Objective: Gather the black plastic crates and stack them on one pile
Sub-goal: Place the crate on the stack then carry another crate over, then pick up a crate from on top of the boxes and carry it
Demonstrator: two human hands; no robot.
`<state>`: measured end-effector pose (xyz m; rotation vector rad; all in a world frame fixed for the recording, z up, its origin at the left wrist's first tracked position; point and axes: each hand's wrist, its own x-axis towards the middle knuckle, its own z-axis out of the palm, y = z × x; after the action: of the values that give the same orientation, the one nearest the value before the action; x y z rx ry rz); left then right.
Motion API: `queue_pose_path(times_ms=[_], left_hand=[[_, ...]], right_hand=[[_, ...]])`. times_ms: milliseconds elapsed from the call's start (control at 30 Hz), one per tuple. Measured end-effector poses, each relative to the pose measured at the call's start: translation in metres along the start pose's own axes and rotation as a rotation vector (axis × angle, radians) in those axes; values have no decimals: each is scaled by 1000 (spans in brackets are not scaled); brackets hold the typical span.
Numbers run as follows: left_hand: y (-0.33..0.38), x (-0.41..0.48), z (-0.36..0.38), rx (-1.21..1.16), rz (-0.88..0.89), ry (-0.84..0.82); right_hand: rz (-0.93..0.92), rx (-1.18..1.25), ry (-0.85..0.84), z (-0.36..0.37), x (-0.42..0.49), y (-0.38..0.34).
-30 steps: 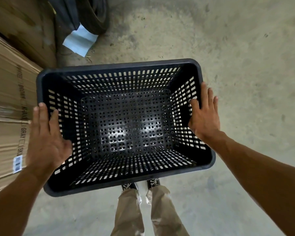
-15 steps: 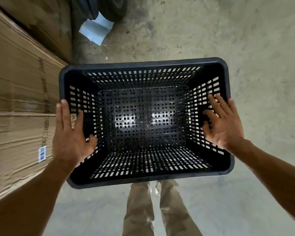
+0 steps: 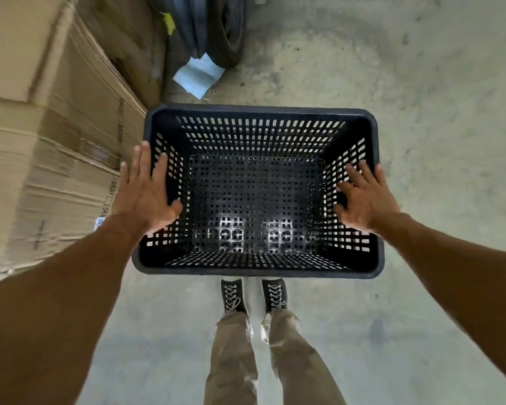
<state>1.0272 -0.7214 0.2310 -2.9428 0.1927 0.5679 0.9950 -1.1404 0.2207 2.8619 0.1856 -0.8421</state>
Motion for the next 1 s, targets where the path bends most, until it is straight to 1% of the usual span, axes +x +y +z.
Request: queue_pose_path(times_ms=[100, 167, 333, 400, 467, 533, 600, 667, 767, 867, 933, 1000], left_hand=[[14, -35, -38, -60, -40, 71], [20, -66, -67, -76, -63, 119], [3, -156, -139, -42, -130, 236], [-14, -198, -169, -12, -174, 292], [-28, -245, -197, -31, -241, 334], [-43, -306, -215, -35, -299, 436], [-54, -354, -221, -53, -322, 484], [-70, -431, -219, -39, -386, 516], [-106, -545, -217, 6, -525, 548], [-147, -650, -226, -14, -681, 621], [-167, -713, -234, -26, -767, 646], [-184, -763, -237, -40, -844, 683]], right_hand=[[63, 134, 20, -29, -22, -14], [55, 167, 55, -51, -48, -31], [-107, 135, 103, -119, -123, -77], [-134, 132, 182, -153, -157, -97], [-173, 90, 278, -183, -195, -119], [-214, 41, 385, -206, -240, -146], [-229, 30, 417, -222, -273, -171], [-272, 16, 468, -228, -328, -207], [-407, 29, 540, -240, -398, -270], [-545, 26, 646, -257, -456, -341], [-632, 36, 670, -271, -493, -387], [-717, 20, 752, -283, -526, -431]])
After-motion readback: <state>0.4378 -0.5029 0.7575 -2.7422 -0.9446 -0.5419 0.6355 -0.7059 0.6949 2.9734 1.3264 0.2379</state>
